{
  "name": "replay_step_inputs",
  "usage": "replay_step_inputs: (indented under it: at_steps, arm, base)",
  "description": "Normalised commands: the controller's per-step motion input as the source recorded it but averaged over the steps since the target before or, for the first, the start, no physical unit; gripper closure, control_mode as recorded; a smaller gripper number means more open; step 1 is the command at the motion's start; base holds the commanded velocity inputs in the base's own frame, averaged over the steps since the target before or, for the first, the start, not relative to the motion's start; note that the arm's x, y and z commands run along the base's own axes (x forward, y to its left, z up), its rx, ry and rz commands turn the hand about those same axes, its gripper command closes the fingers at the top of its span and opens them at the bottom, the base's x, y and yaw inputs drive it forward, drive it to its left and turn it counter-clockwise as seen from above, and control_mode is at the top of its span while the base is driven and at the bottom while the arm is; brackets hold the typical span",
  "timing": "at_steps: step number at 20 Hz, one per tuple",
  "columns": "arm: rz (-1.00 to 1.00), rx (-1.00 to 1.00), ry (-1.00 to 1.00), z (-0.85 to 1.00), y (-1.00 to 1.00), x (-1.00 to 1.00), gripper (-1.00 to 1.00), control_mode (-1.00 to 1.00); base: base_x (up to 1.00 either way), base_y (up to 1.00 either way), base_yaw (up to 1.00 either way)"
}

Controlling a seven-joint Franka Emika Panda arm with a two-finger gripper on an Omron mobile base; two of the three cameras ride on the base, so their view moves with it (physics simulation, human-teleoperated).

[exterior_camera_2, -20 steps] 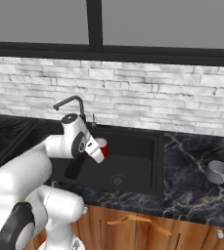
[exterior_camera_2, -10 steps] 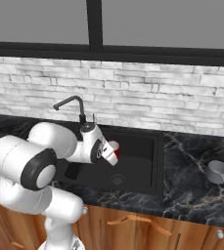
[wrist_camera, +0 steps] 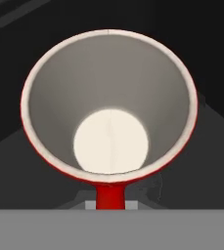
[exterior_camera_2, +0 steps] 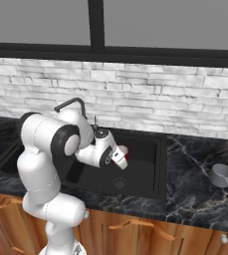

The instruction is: Move any existing items from the left basin to the right basin for drying. Then move the measuring cup from the counter to the left basin of the sink for washing.

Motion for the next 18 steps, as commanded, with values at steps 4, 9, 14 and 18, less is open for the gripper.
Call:
replay_step_inputs:
  at_steps: [4,9,14,18]
  arm:
    - [0.05,0.02,0.0,-0.36,-0.15,0.36,1.0,-1.0]
    - [0.05,0.02,0.03,-0.28,-0.13,0.35,1.0,-1.0]
    - [0.05,0.02,0.03,-0.23,-0.17,0.39,1.0,-1.0]
    - [0.05,0.02,0.03,-0.29,-0.17,0.36,1.0,-1.0]
  base:
    - [0.0,0.0,0.0]
    - [0.0,0.0,0.0]
    - [0.0,0.0,0.0]
    - [0.0,0.0,0.0]
